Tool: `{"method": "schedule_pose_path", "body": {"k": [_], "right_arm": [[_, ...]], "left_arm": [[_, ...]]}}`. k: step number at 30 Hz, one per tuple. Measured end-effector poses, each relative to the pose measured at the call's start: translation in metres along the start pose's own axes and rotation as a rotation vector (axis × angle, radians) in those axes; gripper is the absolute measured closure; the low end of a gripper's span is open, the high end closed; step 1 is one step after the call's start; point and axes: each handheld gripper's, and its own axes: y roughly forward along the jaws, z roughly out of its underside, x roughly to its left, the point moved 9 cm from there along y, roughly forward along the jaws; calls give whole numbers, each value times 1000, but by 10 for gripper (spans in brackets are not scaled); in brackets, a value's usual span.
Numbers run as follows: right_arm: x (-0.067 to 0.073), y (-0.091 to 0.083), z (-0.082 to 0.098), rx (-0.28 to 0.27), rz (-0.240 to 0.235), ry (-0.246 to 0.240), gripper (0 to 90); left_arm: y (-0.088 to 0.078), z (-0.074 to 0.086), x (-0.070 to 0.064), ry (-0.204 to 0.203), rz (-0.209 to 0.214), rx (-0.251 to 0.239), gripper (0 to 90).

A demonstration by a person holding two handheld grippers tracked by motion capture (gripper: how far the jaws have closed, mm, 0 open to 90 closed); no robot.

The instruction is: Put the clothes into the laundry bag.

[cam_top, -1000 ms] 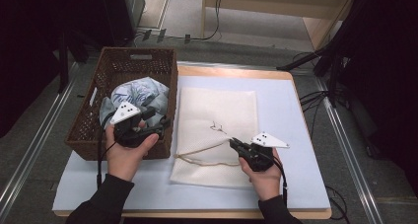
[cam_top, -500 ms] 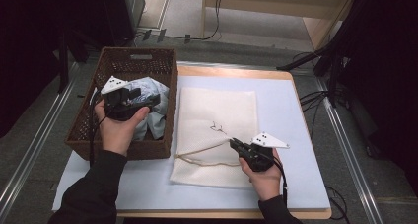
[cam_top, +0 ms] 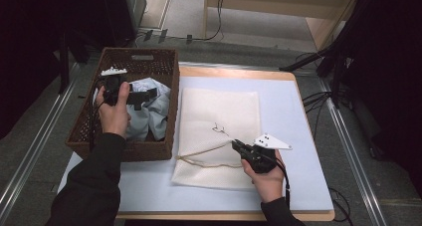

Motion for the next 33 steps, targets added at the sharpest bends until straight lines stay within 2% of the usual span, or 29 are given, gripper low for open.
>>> {"method": "schedule_pose_path", "body": {"k": [2, 3, 9, 10, 13, 15, 17, 19, 22, 25, 28, 29, 30, 31, 33], "right_arm": [[0, 0, 0, 1, 0, 1, 875], [0, 0, 0, 2, 0, 1, 875], [0, 0, 0, -1, -1, -2, 875], [0, 0, 0, -2, -2, -1, 875], [0, 0, 0, -1, -2, -1, 875], [0, 1, 1, 1, -3, -2, 875], [0, 1, 1, 2, -2, -3, 875], [1, 1, 1, 3, -1, -1, 875], [1, 1, 1, 2, 0, -2, 874], [1, 1, 2, 5, 1, -4, 875], [1, 1, 2, 6, 2, -3, 875], [1, 1, 2, 5, 0, -2, 874], [1, 0, 2, 4, -1, -2, 875], [1, 0, 2, 4, -1, -1, 874], [1, 0, 2, 3, -2, 2, 874]], "left_arm": [[7, 5, 10, -9, -37, 58, 0], [10, 7, 14, -16, -54, 69, 0], [18, 13, 50, -100, -162, 92, 0], [19, 15, 55, -104, -171, 98, 0], [24, 22, 65, -140, -162, 137, 0], [29, 32, 69, -145, -145, 197, 0], [35, 45, 74, -142, -179, 276, 0], [39, 51, 78, -156, -218, 308, 0], [42, 55, 79, -140, -249, 339, 0], [47, 60, 80, -142, -275, 355, 0], [52, 65, 75, -118, -264, 386, 0], [53, 67, 72, -98, -264, 407, 0], [53, 67, 72, -98, -264, 407, 0], [55, 69, 66, -68, -251, 438, 11], [54, 70, 62, -31, -256, 456, 76]]}}
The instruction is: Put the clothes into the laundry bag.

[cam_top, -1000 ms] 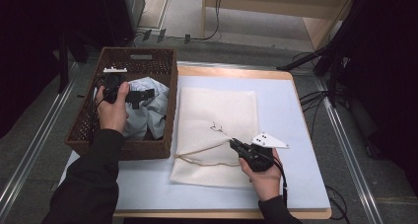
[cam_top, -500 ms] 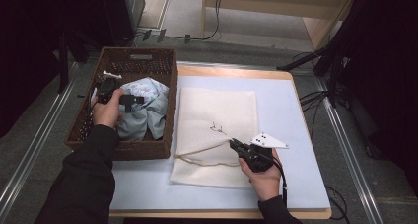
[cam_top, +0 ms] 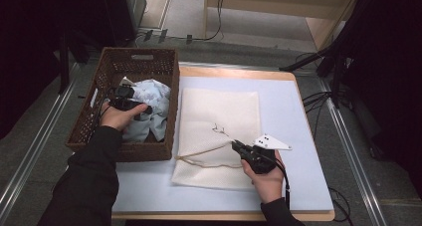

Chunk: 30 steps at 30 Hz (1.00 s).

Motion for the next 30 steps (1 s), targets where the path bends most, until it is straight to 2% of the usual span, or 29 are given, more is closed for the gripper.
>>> {"method": "schedule_pose_path", "body": {"k": [1, 2, 3, 4, 6, 8, 9, 10, 11, 12, 13, 14, 16, 18, 19, 20, 22, 24, 26, 28, 29, 30], "right_arm": [[0, 0, 0, -1, 1, -1, 875], [0, 0, 0, 1, 3, -5, 875], [0, 1, 0, 2, 3, -3, 875], [1, 1, 0, 2, 4, -4, 875], [1, 1, 0, 3, 5, -6, 875], [1, 0, 0, 2, 5, -5, 875], [0, 1, 0, 2, 6, -6, 875], [1, 1, 0, 2, 5, -4, 875], [1, 1, 0, 2, 4, -3, 875], [1, 1, 0, 2, 4, -3, 875], [0, 1, 0, 3, 3, -2, 875], [0, 1, 0, 2, 2, -4, 875], [1, 1, 0, 1, 3, -4, 875], [0, 0, 0, 0, 3, -6, 875], [0, 0, 0, -1, 2, -2, 875], [0, 0, 0, 0, 1, 1, 875], [0, 0, 0, 2, 1, -2, 875], [0, 1, 1, 4, 2, -5, 875], [0, 1, 1, 4, 2, -4, 875], [0, 1, 1, 5, 1, -5, 875], [0, 1, 1, 4, 0, -6, 875], [0, 2, 1, 5, 0, -6, 875]], "left_arm": [[-2, 0, -3, 11, -3, -3, 157], [-4, 0, -6, 17, 21, 1, 285], [-5, 0, -10, 2, 64, 8, 428], [-5, 1, -13, -5, 92, 11, 527], [-6, 0, -13, -9, 103, 17, 613], [-11, -1, -26, -13, 248, 14, 666], [-16, -4, -37, -8, 346, -1, 681], [-22, -6, -47, 17, 412, -21, 683], [-26, -8, -54, 54, 425, -43, 681], [-26, -8, -54, 54, 425, -43, 668], [-26, -10, -57, 118, 363, -48, 629], [-25, -10, -57, 116, 351, -53, 570], [-25, -12, -54, 82, 354, -47, 365], [-27, -13, -54, 76, 360, -44, 194], [-27, -15, -52, 67, 342, -48, 74], [-27, -18, -48, 49, 299, -56, 27], [-23, -19, -39, 31, 196, -48, 22], [-14, -14, -33, 26, 109, 15, 16], [-8, -8, -38, 51, 129, 65, 16], [-2, 2, -49, 108, 195, 126, 17], [2, 8, -53, 141, 205, 165, 17], [6, 11, -55, 186, 175, 171, 0]]}}
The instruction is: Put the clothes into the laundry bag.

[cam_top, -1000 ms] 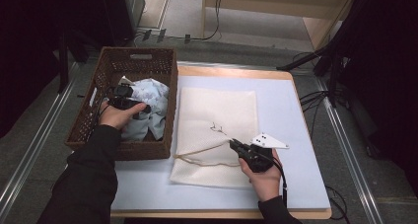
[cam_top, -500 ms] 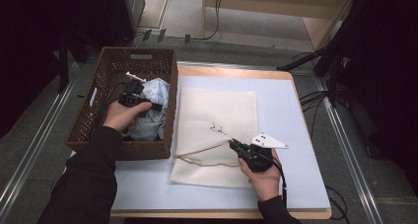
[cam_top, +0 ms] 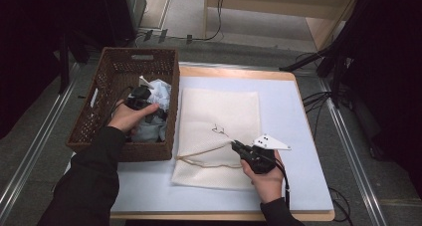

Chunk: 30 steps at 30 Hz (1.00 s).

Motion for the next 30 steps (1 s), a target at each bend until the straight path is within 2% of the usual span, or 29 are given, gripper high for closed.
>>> {"method": "schedule_pose_path", "body": {"k": [1, 4, 6, 7, 9, 10, 12, 14, 16, 17, 18, 26, 29, 30], "right_arm": [[0, 0, 0, 4, 1, 4, 875], [0, 1, 1, 5, 2, -5, 875], [0, 1, 1, 7, 2, -3, 875], [1, 1, 2, 8, 2, -3, 875], [1, 1, 2, 9, 0, -3, 875], [1, 2, 2, 10, 0, -1, 875], [2, 2, 3, 14, -1, -4, 875], [2, 2, 3, 13, 0, -6, 876], [2, 2, 2, 11, -1, -5, 875], [2, 2, 2, 11, -1, -5, 876], [2, 2, 2, 11, -1, -6, 876], [2, 2, 3, 15, -2, -7, 877], [2, 1, 3, 15, -2, -6, 877], [2, 1, 3, 15, -3, -7, 878]], "left_arm": [[1, 0, 0, 26, -31, 10, 0], [3, -1, 0, 18, -51, 7, 0], [3, 0, 0, 42, -68, 8, 0], [4, 1, 0, 60, -92, 6, 4], [3, 2, 2, 103, -156, 11, 72], [2, 1, 2, 112, -185, 16, 118], [1, -1, 1, 128, -202, -4, 217], [-1, -2, 0, 158, -213, -13, 356], [-1, -1, -5, 171, -180, -19, 543], [-2, -1, -5, 191, -182, -22, 576], [-2, -1, -5, 191, -182, -22, 609], [-10, -2, -9, 212, -141, -50, 674], [-18, -5, -11, 226, -145, -92, 681], [-21, -7, -13, 218, -140, -113, 683]]}}
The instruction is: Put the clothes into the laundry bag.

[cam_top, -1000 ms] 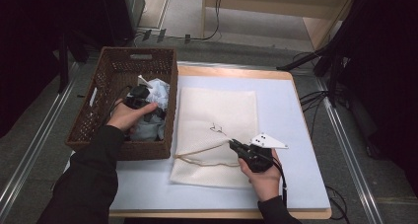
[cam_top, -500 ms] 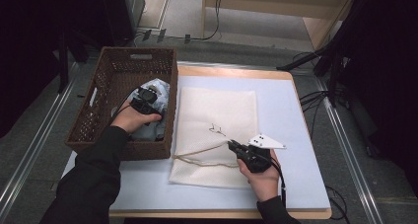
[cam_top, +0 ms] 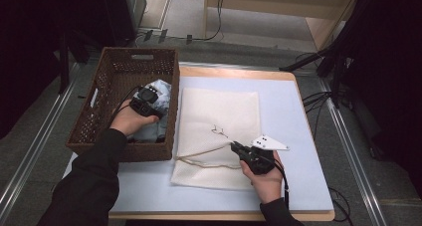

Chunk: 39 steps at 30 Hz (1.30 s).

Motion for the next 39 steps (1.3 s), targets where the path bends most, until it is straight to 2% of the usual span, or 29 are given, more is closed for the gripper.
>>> {"method": "schedule_pose_path", "body": {"k": [5, 8, 17, 24, 32, 39], "right_arm": [[-1, 0, 0, 0, 0, -3, 877], [0, 0, 1, 1, 0, -4, 878], [0, 0, 0, -3, -2, -4, 878], [0, 0, 0, -1, -5, 2, 881], [0, 0, 0, -2, -6, 2, 880], [0, 0, 0, -1, -7, 0, 881]], "left_arm": [[-23, -13, 2, -35, 16, -116, 695], [-36, -16, 1, -65, 47, -185, 696], [-63, -16, 5, -98, -3, -321, 696], [-83, -19, 3, -106, -5, -432, 695], [-105, -21, 3, -128, -5, -536, 693], [-118, -21, -4, -124, 3, -585, 693]]}}
